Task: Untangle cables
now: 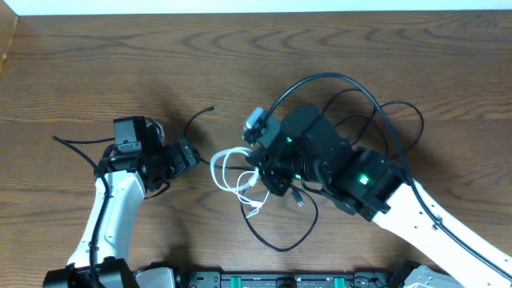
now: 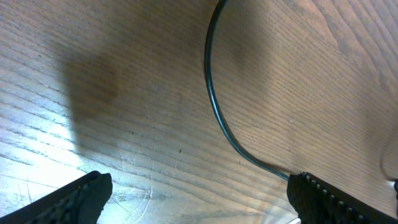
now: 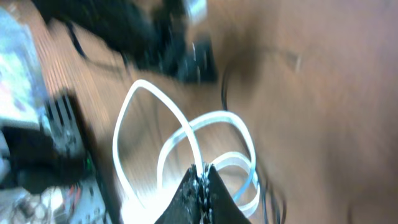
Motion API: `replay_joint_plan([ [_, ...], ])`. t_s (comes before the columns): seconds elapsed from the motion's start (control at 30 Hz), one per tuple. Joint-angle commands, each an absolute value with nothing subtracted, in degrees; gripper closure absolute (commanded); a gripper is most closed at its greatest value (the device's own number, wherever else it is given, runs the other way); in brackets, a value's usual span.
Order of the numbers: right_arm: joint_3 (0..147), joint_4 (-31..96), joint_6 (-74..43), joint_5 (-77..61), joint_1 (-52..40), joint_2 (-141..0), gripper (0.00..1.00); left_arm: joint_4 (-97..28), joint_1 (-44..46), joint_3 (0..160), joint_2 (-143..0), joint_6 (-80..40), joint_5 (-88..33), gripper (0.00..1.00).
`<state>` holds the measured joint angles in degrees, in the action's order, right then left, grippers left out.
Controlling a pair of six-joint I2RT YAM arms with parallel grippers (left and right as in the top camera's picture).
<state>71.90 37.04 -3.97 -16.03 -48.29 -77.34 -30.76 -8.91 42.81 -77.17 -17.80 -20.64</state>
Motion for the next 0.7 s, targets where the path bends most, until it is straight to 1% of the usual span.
replay_joint_plan([
  [0.0, 71.96, 42.17, -7.38, -15.55, -48.42, -80.79, 0.99, -30.72, -9.04, 42.37, -77.47, -17.87, -20.03, 0.05],
  [0.1, 71.96, 46.3, -13.67, -15.53, -48.42, -84.23, 0.99, -30.72, -9.04, 42.37, -77.47, -17.87, -20.03, 0.05],
  [0.23, 71.96, 48.45, -21.28, -15.53, -48.75, -90.06, 0.99, -30.74, -9.04, 42.37, -77.47, -17.87, -20.03, 0.05],
  [0.43, 71.96, 48.16, -25.43, -15.4, -49.93, -97.45, 0.99, -30.74, -9.04, 42.37, -77.47, -17.87, -20.03, 0.05],
  [0.67, 71.96, 47.05, -28.71, -11.92, -50.92, -103.18, 0.99, -30.74, -9.04, 42.37, -77.47, -17.87, -20.03, 0.05],
])
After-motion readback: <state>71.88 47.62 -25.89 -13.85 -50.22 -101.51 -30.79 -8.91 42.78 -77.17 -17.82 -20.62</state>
